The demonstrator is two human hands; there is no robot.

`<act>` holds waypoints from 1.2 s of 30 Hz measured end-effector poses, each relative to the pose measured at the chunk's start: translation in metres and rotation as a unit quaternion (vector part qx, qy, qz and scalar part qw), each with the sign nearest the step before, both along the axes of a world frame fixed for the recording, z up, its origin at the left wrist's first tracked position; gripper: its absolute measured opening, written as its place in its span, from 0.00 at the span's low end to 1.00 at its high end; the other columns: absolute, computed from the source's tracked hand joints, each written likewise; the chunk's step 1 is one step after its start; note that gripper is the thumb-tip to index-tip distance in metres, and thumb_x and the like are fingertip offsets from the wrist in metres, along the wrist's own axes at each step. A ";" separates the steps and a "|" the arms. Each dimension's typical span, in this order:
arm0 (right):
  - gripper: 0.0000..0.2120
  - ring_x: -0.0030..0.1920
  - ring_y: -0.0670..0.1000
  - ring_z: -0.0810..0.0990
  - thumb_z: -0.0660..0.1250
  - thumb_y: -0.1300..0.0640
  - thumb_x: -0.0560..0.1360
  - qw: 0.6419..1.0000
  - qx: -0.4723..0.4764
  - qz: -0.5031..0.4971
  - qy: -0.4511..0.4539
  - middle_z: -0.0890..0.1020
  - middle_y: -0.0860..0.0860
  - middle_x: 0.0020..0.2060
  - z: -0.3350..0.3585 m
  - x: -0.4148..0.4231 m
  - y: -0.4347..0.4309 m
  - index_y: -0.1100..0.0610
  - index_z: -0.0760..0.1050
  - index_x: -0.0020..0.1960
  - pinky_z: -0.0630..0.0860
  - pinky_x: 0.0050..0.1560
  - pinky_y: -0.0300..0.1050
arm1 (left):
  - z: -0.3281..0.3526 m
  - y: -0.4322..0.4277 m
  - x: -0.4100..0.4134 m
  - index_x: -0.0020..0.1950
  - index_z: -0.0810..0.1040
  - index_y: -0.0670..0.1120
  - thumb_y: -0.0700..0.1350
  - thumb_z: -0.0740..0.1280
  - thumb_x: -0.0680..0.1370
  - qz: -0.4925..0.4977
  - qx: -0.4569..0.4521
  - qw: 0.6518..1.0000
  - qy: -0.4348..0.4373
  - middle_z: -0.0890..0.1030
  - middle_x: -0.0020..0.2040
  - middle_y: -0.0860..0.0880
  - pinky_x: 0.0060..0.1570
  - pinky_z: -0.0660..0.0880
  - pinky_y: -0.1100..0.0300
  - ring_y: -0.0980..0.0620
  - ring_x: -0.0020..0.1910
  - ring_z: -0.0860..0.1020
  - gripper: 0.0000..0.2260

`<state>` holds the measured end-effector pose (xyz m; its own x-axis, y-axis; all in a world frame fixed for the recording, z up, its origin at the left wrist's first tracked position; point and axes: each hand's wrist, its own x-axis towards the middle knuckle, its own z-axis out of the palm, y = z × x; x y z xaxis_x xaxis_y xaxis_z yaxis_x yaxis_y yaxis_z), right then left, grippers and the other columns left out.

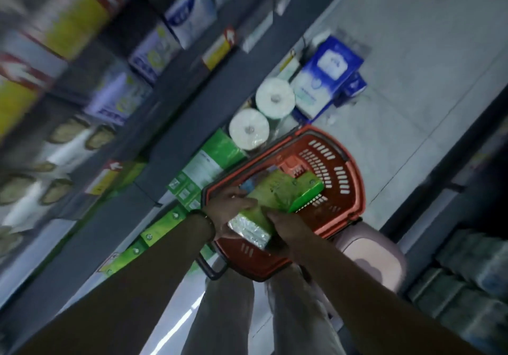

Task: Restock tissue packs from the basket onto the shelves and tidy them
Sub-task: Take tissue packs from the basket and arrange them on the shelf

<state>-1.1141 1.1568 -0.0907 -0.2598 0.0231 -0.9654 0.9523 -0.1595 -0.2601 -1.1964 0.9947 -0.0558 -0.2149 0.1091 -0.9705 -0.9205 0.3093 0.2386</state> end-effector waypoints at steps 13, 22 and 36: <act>0.21 0.55 0.56 0.79 0.74 0.42 0.69 0.738 0.281 0.388 0.475 0.81 0.52 0.53 0.354 -0.155 0.041 0.49 0.78 0.58 0.77 0.58 0.53 | 0.361 -0.055 -0.078 0.75 0.74 0.52 0.61 0.77 0.73 -0.377 -0.147 0.831 0.381 0.74 0.75 0.51 0.72 0.69 0.53 0.50 0.74 0.73 0.34; 0.30 0.77 0.48 0.71 0.74 0.48 0.80 0.522 0.140 0.686 0.488 0.71 0.43 0.78 0.586 -0.228 0.001 0.39 0.68 0.79 0.74 0.74 0.54 | 0.597 -0.130 -0.048 0.69 0.74 0.68 0.56 0.71 0.80 -0.329 -0.166 0.792 0.487 0.70 0.73 0.66 0.70 0.71 0.55 0.63 0.70 0.70 0.18; 0.20 0.52 0.44 0.87 0.77 0.47 0.78 0.266 0.102 0.712 0.641 0.88 0.38 0.54 0.888 -0.209 -0.155 0.43 0.81 0.69 0.83 0.58 0.52 | 0.862 -0.239 0.055 0.65 0.80 0.61 0.59 0.72 0.79 -0.304 -0.372 0.715 0.508 0.87 0.53 0.61 0.56 0.82 0.48 0.59 0.51 0.86 0.15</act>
